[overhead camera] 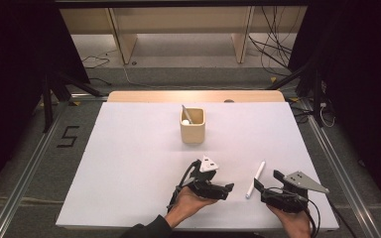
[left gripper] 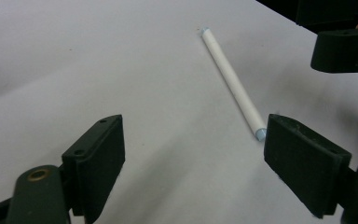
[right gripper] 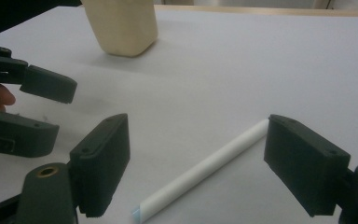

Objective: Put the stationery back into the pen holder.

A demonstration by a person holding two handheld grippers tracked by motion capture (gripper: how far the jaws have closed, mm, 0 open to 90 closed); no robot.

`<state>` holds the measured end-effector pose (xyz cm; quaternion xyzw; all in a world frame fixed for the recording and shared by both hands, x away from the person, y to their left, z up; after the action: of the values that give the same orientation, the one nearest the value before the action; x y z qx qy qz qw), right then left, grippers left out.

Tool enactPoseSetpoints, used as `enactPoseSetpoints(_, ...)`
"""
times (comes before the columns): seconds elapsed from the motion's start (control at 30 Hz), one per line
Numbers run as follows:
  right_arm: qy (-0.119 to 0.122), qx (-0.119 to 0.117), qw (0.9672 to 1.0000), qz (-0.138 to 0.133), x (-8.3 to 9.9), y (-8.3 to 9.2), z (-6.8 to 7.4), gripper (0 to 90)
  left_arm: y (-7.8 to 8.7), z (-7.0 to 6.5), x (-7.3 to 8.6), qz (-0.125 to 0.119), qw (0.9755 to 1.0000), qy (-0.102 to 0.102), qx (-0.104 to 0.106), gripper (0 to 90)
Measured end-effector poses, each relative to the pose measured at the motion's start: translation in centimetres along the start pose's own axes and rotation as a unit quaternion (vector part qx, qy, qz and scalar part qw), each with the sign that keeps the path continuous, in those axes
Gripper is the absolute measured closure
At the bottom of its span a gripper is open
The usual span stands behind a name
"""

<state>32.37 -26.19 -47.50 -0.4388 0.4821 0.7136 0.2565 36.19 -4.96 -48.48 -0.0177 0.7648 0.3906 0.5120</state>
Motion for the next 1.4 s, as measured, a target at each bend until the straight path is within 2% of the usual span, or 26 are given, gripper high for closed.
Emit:
enactPoseSetpoints(0.27,0.0,0.001,1.0,-0.001,0.0,0.0,-0.1,22.9,-1.3,-1.7,0.0,0.011,0.9998,-0.016,0.01,20.5)
enactPoseSetpoints(0.5,-0.004,0.004,1.0,-0.001,0.0,0.1,-0.1,22.9,-2.5,-2.9,0.3,0.021,0.9995,-0.021,0.015,21.6)
enactPoseSetpoints(0.63,-0.004,0.005,1.0,-0.002,-0.1,0.1,-0.1,22.9,-3.4,-3.7,0.3,0.03,0.9988,-0.038,0.011,23.2)
enactPoseSetpoints(0.7,-0.005,0.007,1.0,-0.002,-0.1,0.1,-0.2,22.9,-3.8,-4.0,0.3,0.033,0.9986,-0.039,0.012,24.1)
enactPoseSetpoints(0.93,-0.004,0.008,1.0,-0.003,-0.1,0.2,-0.3,23.0,-5.0,-4.8,0.3,0.04,0.9981,-0.044,0.012,30.4)
enactPoseSetpoints(1.4,-0.008,0.01,0.9999,-0.001,-0.1,0.2,-0.5,23.0,-6.4,-5.6,0.2,0.049,0.9968,-0.063,0.005,46.9)
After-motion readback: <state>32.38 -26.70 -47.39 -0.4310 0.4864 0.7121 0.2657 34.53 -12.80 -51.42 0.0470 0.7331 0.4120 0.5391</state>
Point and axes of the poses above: each handheld gripper's, and its own axes: y roughly backward along the jaws, x roughly out of its underside, z roughly to its left, the point moved 4 cm from there along -y, roughly forward along the jaws, and after that the axes turned 3 degrees about -y, right-handed, at the moved point
